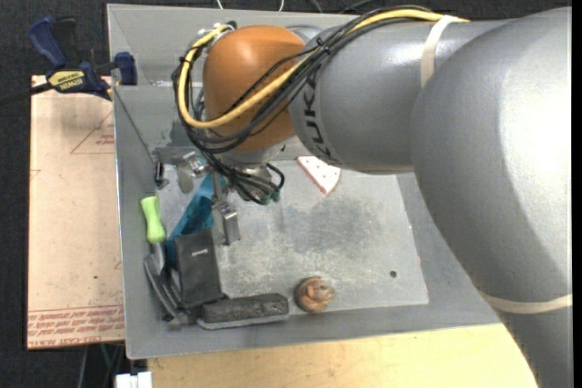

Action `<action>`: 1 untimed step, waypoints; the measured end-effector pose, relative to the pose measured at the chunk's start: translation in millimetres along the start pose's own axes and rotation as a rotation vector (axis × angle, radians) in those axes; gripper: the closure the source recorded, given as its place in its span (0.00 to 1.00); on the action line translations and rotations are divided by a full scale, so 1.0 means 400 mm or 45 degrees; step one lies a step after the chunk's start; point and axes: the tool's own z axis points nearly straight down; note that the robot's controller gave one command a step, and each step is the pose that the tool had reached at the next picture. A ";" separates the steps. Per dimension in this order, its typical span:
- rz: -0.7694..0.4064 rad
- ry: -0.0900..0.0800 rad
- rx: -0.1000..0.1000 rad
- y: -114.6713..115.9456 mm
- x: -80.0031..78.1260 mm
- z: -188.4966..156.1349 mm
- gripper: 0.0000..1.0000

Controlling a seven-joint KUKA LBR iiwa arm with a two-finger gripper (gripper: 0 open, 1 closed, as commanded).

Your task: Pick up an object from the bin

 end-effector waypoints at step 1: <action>0.000 0.000 0.000 0.000 0.000 0.000 0.00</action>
Offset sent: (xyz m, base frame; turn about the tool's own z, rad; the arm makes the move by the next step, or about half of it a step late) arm -0.0125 0.0099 -0.0443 -0.2808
